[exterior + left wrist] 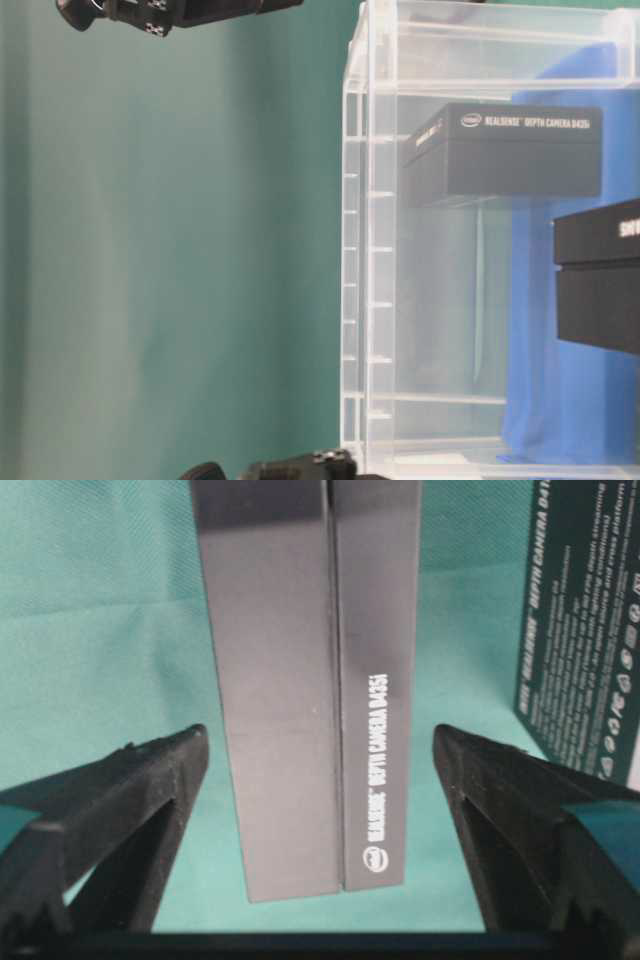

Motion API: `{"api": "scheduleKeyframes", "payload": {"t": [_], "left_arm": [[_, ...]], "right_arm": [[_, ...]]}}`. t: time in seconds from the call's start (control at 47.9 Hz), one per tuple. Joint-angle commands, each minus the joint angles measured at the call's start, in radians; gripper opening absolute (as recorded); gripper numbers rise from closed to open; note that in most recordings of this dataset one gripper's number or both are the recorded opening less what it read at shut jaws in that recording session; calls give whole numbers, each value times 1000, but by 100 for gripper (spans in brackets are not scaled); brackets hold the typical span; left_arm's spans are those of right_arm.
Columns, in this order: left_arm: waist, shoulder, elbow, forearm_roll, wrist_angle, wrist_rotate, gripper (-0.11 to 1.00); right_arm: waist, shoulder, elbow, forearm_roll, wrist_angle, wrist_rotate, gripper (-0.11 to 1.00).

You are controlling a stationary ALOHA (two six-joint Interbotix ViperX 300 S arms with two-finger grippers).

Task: Take out the box from the case.
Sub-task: 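Open the left gripper and retract it to the upper left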

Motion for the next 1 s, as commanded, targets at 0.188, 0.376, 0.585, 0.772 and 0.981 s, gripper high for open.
{"api": "scheduleKeyframes", "payload": {"t": [0.188, 0.376, 0.585, 0.772, 0.981], "left_arm": [[3, -14, -15, -2, -3, 2, 97], [3, -14, -20, -2, -3, 2, 97], [3, -15, -40, -2, 0, 3, 97], [3, -25, -89, -2, 21, 3, 97], [3, -31, -176, -2, 126, 15, 97]], "right_arm": [[6, -18, -9, -2, -2, 0, 91], [8, -17, -9, -2, -2, 0, 91], [9, -17, -9, -2, -2, 0, 91], [9, -18, -9, -2, -2, 0, 91], [11, -18, -9, -2, -2, 0, 91]]}}
